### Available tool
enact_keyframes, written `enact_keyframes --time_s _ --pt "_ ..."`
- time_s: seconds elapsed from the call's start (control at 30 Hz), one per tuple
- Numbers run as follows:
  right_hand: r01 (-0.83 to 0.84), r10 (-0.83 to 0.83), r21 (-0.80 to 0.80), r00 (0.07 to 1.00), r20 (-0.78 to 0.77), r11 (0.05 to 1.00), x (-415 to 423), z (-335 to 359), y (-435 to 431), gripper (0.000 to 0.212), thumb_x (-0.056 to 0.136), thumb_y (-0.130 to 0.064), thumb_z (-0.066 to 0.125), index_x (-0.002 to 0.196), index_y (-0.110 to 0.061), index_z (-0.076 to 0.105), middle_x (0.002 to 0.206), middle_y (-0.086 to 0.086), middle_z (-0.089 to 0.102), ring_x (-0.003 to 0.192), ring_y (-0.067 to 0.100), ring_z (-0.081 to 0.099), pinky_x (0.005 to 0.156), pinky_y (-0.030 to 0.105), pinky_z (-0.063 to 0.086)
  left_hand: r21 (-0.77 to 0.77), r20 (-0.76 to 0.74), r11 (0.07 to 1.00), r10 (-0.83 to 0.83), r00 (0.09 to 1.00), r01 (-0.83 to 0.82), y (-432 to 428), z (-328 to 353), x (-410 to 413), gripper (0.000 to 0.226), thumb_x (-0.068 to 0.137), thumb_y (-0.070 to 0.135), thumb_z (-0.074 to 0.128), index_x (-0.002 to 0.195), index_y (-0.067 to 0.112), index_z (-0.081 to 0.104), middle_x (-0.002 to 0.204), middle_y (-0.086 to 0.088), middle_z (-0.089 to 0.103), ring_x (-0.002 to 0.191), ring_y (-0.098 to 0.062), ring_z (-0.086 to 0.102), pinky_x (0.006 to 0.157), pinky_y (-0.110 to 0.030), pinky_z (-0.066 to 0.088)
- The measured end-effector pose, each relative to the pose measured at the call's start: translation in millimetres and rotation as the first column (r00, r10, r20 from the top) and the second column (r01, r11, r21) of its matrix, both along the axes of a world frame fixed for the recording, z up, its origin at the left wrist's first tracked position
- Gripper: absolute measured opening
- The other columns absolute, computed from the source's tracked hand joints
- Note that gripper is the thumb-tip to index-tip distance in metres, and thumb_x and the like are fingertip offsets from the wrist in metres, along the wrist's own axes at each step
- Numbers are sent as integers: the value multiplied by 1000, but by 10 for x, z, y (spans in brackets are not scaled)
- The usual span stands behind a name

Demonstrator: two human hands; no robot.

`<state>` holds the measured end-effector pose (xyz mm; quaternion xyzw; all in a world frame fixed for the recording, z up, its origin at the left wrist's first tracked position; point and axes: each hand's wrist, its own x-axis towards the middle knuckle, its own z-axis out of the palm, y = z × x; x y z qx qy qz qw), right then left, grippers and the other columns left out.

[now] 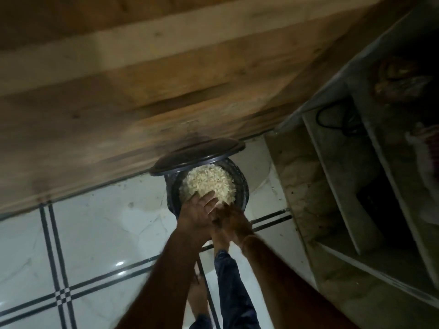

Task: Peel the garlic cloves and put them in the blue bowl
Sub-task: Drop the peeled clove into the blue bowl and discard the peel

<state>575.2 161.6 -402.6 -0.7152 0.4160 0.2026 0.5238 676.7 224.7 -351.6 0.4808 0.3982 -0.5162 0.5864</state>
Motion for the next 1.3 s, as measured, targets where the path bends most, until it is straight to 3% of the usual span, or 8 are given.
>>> enact_keyframes --time_s 0.13,0.23,0.37,0.43,0.53,0.8,1.0,1.3 --pt "177 -165 -84 978 131 981 -289 796 50 67 100 -60 40 156 -25 50 162 -1 47 151 20 41 124 47 36 185 234 949 -293 927 253 207 587 -193 75 87 59 63 150 20 49 153 -6 51 136 -28 51 115 -48 41" --pt "352 -338 -15 909 244 936 -635 1628 242 43 107 -47 47 143 -30 62 142 -7 65 134 13 58 110 26 49 377 438 779 -627 644 502 323 1158 -491 65 96 55 59 154 27 46 163 -10 40 146 -32 43 120 -48 38" --pt "523 -496 3 807 321 852 -1240 2673 386 21 112 -23 49 122 -34 63 115 -26 62 107 -10 60 81 -3 42 482 612 652 -729 308 586 448 2206 -1018 48 105 33 58 152 22 51 158 -8 48 144 -28 45 119 -39 38" --pt "577 -525 -42 768 366 816 -1603 3079 454 27 111 -29 50 134 -26 64 123 -22 61 116 -4 59 89 0 44 496 681 613 -714 163 615 475 2634 -1347 45 104 28 61 147 19 56 150 -8 56 136 -28 54 116 -44 44" --pt "647 -532 -137 714 455 750 -2210 3507 505 35 110 -39 50 138 -25 65 134 -15 65 123 0 60 108 28 50 553 722 524 -690 -59 648 413 3088 -1886 44 101 28 64 144 18 59 145 -3 61 130 -23 59 115 -40 45" --pt "775 -462 -418 623 631 475 -3939 4168 311 24 109 -33 52 118 -26 73 113 -7 71 104 6 66 91 33 56 618 777 376 -425 -464 690 -52 3807 -3365 40 100 32 65 139 26 62 144 4 60 134 -16 52 105 -23 36" --pt "821 -549 -481 567 615 309 -5413 4303 -33 17 109 -35 52 117 -38 68 115 -15 68 108 0 61 94 13 45 609 791 296 -296 -535 736 -661 3934 -4708 38 99 33 66 137 26 64 138 1 64 129 -21 57 108 -38 48" --pt "828 -652 -508 523 549 237 -6781 4165 -533 30 109 -36 52 128 -25 72 126 -10 70 116 11 66 98 31 52 615 783 188 -254 -567 766 -1390 3807 -6057 39 97 25 70 136 22 65 137 3 63 122 -9 57 99 -25 47"
